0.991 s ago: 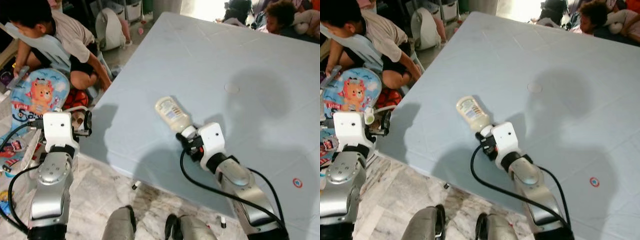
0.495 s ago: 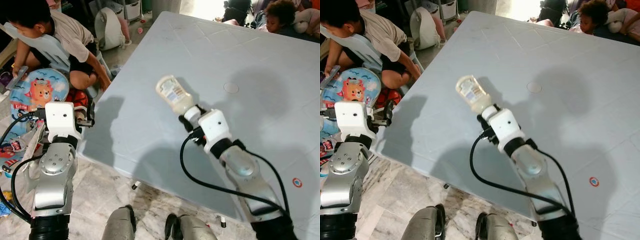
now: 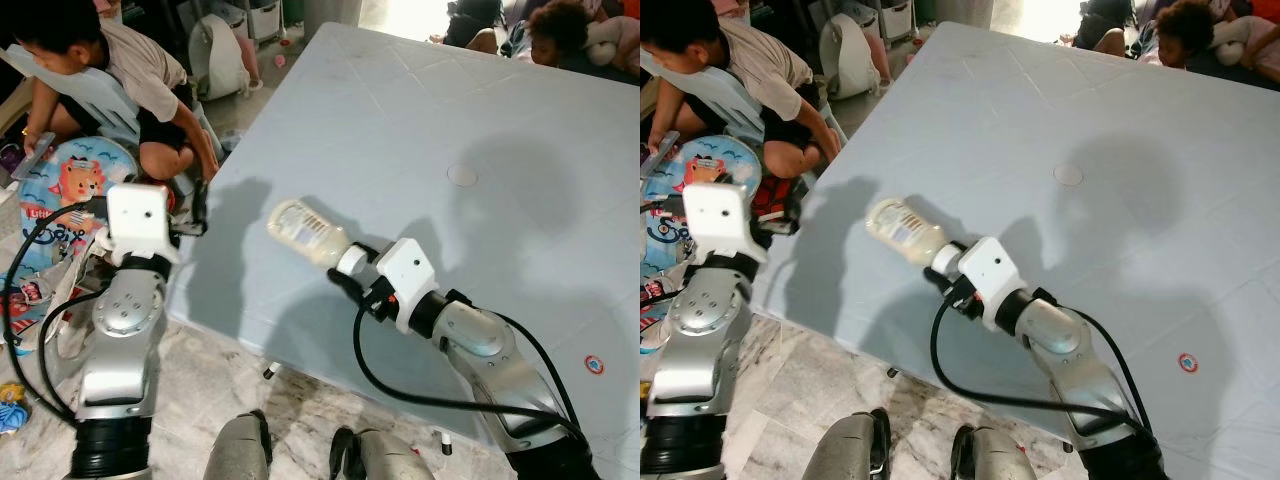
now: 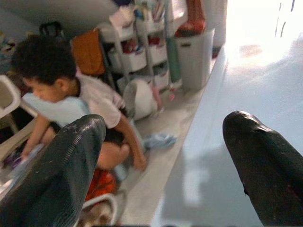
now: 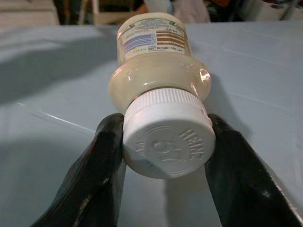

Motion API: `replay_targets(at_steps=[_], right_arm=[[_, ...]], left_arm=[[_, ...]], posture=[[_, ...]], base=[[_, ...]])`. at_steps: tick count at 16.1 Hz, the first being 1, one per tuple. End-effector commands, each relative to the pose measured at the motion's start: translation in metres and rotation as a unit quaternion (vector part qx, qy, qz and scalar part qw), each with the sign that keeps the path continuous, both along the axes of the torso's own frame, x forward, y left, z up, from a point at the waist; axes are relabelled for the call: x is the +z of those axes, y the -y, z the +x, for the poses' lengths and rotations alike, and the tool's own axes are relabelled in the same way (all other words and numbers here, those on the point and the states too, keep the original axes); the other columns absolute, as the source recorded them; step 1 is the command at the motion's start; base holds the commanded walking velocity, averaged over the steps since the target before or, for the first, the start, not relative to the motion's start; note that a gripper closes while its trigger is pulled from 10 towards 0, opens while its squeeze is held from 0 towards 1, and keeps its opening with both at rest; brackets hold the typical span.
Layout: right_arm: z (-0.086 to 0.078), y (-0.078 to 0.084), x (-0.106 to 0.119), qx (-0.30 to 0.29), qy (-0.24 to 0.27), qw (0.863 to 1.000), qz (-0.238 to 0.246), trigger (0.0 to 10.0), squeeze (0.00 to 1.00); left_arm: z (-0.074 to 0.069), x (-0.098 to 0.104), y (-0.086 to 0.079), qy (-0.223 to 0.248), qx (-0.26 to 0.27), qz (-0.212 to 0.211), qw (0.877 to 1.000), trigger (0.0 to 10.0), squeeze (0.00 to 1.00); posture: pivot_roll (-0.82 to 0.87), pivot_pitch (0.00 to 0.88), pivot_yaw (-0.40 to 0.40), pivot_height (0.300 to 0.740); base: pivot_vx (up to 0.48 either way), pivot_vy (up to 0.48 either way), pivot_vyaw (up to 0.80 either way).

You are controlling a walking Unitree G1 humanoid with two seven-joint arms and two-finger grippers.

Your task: Restocking fridge

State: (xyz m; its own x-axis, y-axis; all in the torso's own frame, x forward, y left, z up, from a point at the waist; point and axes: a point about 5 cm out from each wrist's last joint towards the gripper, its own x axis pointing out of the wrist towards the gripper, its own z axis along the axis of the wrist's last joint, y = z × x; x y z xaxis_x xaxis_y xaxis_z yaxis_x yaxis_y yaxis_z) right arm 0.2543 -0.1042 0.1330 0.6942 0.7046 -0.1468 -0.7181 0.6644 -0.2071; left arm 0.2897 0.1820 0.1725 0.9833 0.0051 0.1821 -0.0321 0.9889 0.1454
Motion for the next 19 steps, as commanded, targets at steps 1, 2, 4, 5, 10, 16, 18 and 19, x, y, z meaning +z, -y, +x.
replay_targets(at_steps=[1,2,4,5,10,16,18,19], right_arm=[[-0.002,-0.004,0.014,0.021,0.018,0.999,0.019,0.2,0.0],[-0.001,-0.004,0.016,0.03,0.015,0.999,0.023,0.2,0.0],[0.003,-0.004,0.018,0.028,0.01,0.999,0.031,0.3,0.0],[0.007,-0.003,0.02,0.022,0.008,0.999,0.04,0.5,0.0],[0.019,-0.003,0.029,0.024,0.029,0.999,0.038,0.2,0.0],[0.018,-0.016,0.04,0.067,0.029,0.995,0.069,0.4,0.0],[0.01,-0.022,0.049,0.1,0.016,0.99,0.093,0.3,0.0],[0.007,-0.023,0.052,0.117,0.014,0.988,0.099,0.4,0.0]], left_arm=[[-0.001,0.014,0.005,0.031,-0.012,-0.006,0.999,10.0,0.0],[0.0,0.02,0.012,0.043,-0.032,-0.016,0.998,10.0,0.0],[-0.001,0.023,0.021,0.049,-0.058,-0.024,0.997,10.0,0.0],[-0.002,0.022,0.025,0.048,-0.078,-0.031,0.995,10.0,0.0],[-0.014,0.003,0.045,0.012,-0.154,-0.027,0.988,10.0,0.0],[-0.022,-0.012,0.071,-0.004,-0.227,0.014,0.974,10.0,0.0],[-0.021,-0.016,0.073,-0.009,-0.229,0.021,0.973,10.0,0.0],[-0.021,-0.017,0.073,-0.01,-0.229,0.022,0.973,10.0,0.0]], posture=[[0.0,0.118,-0.02,0.74],[0.0,0.118,-0.02,0.74],[-0.01,0.109,-0.019,0.74],[-0.01,0.107,-0.019,0.74],[0.0,0.103,-0.027,0.74],[-0.01,0.102,-0.034,0.74],[-0.02,0.102,-0.036,0.74],[-0.02,0.102,-0.036,0.74]], base=[[0.0,0.0,0.0],[0.0,0.0,0.0],[0.0,0.0,0.0],[0.0,0.0,0.0],[0.0,0.0,0.0],[0.0,0.0,0.0],[0.0,0.0,0.0],[0.0,0.0,0.0]])
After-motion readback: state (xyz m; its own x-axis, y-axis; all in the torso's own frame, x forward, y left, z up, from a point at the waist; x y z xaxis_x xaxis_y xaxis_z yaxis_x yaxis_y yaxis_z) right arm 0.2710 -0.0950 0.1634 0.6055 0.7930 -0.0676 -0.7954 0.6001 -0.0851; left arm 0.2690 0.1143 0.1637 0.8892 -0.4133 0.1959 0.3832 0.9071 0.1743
